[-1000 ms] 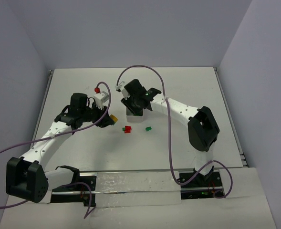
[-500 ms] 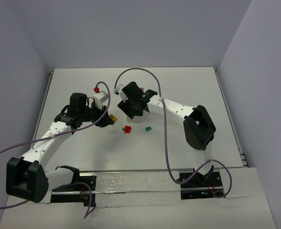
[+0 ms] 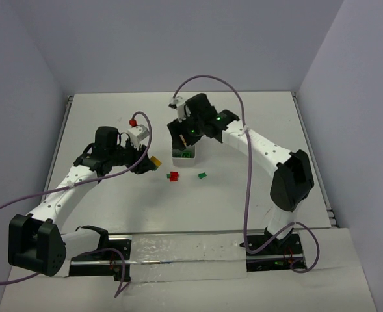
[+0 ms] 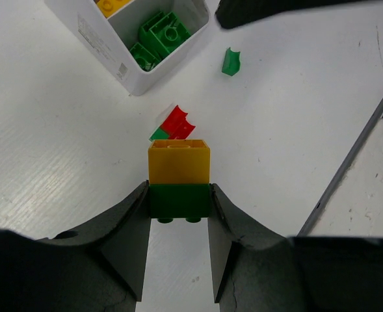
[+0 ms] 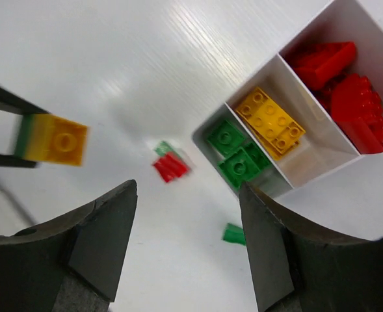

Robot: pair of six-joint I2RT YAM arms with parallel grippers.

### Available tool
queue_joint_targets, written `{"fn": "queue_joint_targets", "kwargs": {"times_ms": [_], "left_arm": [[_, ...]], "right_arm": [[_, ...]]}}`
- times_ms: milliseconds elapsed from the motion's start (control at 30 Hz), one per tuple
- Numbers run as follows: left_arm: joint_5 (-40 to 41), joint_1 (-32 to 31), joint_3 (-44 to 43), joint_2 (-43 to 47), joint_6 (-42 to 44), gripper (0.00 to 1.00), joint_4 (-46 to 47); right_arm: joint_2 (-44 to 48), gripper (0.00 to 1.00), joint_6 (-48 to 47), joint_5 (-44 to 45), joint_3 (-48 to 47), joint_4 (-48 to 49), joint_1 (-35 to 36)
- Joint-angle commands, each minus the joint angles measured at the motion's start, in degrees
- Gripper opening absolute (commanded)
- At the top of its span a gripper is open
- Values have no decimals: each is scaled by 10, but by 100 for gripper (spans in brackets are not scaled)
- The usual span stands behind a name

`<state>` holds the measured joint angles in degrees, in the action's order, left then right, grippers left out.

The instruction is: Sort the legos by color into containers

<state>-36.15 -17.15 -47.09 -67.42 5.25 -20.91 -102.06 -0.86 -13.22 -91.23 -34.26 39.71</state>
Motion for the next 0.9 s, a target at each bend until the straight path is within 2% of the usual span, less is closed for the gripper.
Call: {"fn": "queue_joint_targets", "kwargs": {"times_ms": [0,167,233,667,867], "left_arm": [[-23,3,-26,10,31,0,21],[-19,0,-49,6,45,0,18],[-17,-3,-57,5,50,0,14],[1,-47,-60,-4,65,0,11],[2,-54,-68,-5,63,0,9]], "right_arm": [[29,71,75,-196,1,18,-45],[-20,80,169,-409,43,62,-61],[-35,81,205,-448,59,96,-61],[-66,81,289,-542,69,196,-55],[-79,76,297,-533,61,193,-53]]}}
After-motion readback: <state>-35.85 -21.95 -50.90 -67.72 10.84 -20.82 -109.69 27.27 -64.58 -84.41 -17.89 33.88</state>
